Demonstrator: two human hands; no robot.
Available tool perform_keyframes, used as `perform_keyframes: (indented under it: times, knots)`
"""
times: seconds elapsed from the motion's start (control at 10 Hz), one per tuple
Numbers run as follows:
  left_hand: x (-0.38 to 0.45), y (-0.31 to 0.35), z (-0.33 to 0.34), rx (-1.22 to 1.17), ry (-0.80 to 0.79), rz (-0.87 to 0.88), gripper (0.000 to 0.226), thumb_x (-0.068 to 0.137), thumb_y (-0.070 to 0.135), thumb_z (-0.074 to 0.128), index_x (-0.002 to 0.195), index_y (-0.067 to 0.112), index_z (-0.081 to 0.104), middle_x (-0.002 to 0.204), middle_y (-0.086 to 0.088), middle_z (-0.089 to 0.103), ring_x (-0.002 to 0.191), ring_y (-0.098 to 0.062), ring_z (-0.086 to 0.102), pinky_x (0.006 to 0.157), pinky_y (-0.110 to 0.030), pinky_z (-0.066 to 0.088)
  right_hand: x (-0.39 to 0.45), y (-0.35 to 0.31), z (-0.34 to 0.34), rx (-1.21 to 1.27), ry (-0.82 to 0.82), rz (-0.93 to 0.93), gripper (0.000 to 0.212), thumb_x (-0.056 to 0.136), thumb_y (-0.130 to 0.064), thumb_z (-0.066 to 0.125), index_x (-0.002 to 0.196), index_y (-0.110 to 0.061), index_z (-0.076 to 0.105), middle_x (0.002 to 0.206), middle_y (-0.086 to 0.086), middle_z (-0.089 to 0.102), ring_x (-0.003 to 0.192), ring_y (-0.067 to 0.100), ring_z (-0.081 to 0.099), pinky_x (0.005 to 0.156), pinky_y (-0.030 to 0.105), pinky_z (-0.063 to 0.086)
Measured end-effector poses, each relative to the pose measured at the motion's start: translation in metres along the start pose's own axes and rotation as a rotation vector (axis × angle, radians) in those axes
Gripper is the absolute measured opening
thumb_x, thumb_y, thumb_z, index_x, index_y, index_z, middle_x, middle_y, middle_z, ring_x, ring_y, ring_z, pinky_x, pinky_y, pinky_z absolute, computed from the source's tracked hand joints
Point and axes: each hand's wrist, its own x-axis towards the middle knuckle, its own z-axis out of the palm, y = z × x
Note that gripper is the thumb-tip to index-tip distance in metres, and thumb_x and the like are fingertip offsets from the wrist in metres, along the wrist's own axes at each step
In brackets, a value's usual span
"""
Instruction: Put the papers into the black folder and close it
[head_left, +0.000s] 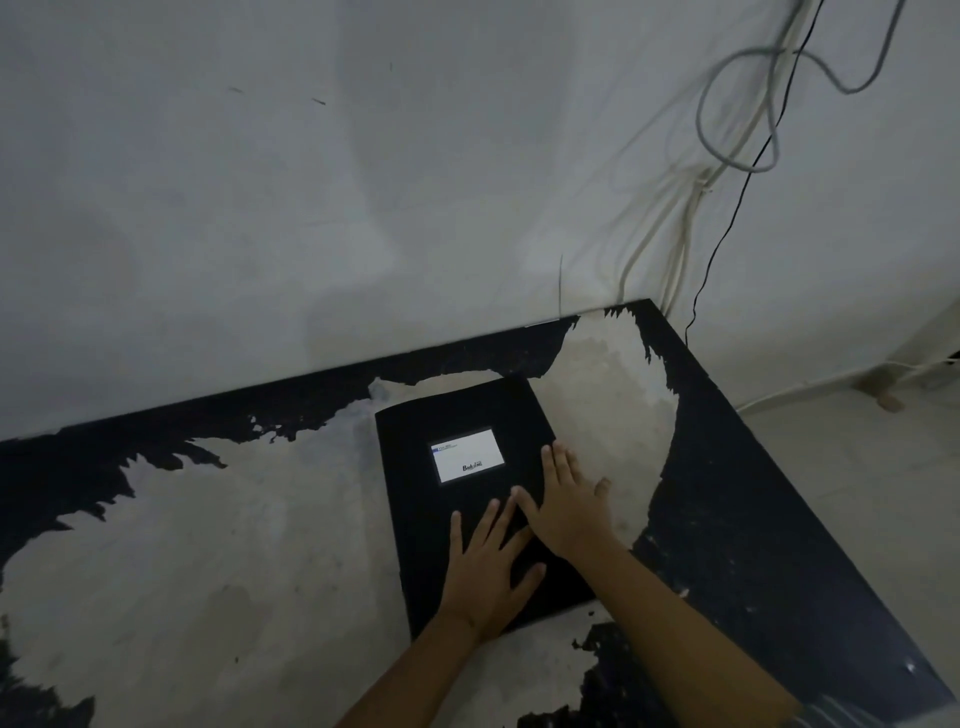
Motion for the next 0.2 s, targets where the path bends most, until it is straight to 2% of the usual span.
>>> perform_keyframes:
  times: [0.1,0.2]
  knots:
    - [-0.002,-0.003,-0.007,-0.170,0.137,0.075,0.064,0.091,0.059,0.012,0.148,0.031,0.018,0.153,0.018,0.000,0.149,-0.010,0.006,0.119,-0.046,-0.019,-0.003,-0.003,-0.002,0.010,-0.012,0.014,0.079,0.092,-0.060,0.021,0.150,-0.013,-0.004,0.162,0.006,-0.004,0.149,0.022,-0.003,0.116,0.058,0.009]
    - [-0.007,-0.016,-0.026,-0.279,0.211,0.033,0.053,0.099,0.039,0.028,0.149,0.029,0.015,0.157,0.017,-0.002,0.148,-0.006,-0.005,0.118,-0.042,-0.018,-0.003,-0.014,-0.008,0.083,0.050,-0.005,0.074,0.094,-0.054,0.023,0.150,-0.012,0.000,0.162,0.006,-0.003,0.149,0.021,-0.002,0.118,0.054,0.010]
